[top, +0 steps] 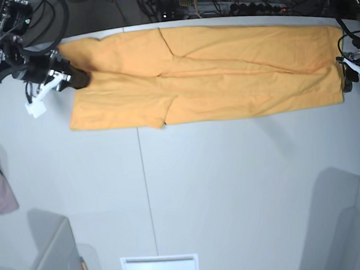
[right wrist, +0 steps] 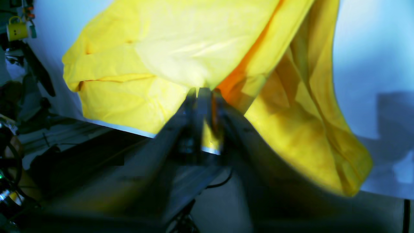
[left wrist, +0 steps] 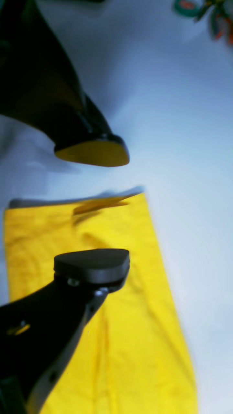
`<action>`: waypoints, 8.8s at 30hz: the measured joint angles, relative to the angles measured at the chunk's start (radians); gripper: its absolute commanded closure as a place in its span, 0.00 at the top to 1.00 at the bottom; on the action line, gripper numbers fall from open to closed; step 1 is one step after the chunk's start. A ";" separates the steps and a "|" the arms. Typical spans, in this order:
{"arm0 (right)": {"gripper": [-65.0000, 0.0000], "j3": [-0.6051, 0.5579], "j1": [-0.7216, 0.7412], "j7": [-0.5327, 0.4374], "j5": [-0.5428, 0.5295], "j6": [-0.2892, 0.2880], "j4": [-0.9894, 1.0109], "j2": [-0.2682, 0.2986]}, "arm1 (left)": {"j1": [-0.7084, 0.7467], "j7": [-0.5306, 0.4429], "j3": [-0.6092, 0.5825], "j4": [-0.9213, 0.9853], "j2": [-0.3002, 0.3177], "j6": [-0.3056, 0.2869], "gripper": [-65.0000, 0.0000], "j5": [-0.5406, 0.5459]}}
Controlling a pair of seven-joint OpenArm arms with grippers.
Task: Fold the T-shirt properly
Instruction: 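Move the right gripper to the folded strip's end and grasp it, then hold both strip ends with the grippers and pull the strip taut, then move the left gripper to the strip's middle and pinch the fabric, then fold the strip end with the left gripper over toward the right gripper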
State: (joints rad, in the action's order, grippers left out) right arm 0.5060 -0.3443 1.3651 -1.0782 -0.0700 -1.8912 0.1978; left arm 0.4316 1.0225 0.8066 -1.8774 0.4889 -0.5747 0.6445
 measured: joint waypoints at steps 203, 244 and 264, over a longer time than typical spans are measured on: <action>0.00 -0.328 0.074 -0.352 0.100 0.000 0.118 0.003 | -0.192 0.016 -0.801 0.032 -0.265 0.202 0.20 -0.022; 0.67 -0.024 0.171 -0.123 0.097 -0.123 0.330 -0.007 | -0.046 0.003 -0.135 -0.045 -0.117 0.184 0.00 -0.013; 0.64 -0.233 0.155 -0.182 0.039 -0.132 0.388 -0.036 | 0.003 -0.274 -0.407 0.185 -0.021 0.183 0.00 -0.239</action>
State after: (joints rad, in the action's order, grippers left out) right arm 0.2729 -0.1894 1.1835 -1.0397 -0.2024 -1.5032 0.1619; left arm 0.4343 0.7490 0.4000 -1.6920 0.4675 -0.3920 0.4053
